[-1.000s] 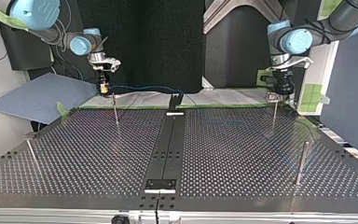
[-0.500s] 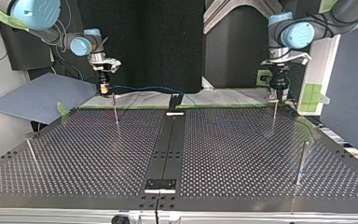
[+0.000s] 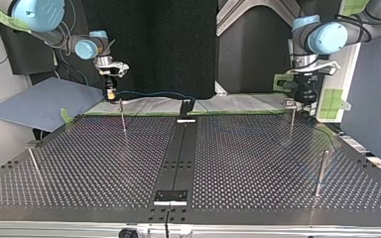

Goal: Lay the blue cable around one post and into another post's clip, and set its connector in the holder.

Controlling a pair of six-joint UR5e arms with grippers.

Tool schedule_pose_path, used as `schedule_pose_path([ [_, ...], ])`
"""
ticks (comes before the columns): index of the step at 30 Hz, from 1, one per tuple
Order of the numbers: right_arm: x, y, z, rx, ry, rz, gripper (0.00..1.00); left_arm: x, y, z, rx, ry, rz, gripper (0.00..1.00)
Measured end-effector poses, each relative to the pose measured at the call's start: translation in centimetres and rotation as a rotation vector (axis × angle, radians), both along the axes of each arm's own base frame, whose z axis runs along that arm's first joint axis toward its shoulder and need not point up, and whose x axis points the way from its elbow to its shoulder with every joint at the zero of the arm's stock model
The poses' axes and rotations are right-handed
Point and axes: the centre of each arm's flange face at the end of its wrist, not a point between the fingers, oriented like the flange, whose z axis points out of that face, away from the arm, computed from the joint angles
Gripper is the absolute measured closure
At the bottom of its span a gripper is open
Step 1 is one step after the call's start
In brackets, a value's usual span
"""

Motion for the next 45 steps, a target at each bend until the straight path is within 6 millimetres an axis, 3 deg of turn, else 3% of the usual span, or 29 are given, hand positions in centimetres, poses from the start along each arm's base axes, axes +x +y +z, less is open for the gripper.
schedule_pose_path([
  [21, 0.0, -0.2, 0.0, 0.008, -0.005, -0.003, 1.00, 1.3, 0.6, 12.1, 0.035, -0.157, 0.006, 0.00],
  [36, -0.1, -0.2, 0.0, 0.007, -0.005, -0.004, 1.00, -1.9, 0.1, 16.7, 0.106, -0.161, 0.025, 0.00],
  [45, 0.0, -0.2, 0.0, 0.007, -0.005, -0.003, 1.00, -1.9, 0.4, 20.1, 0.185, -0.155, 0.063, 0.00],
])
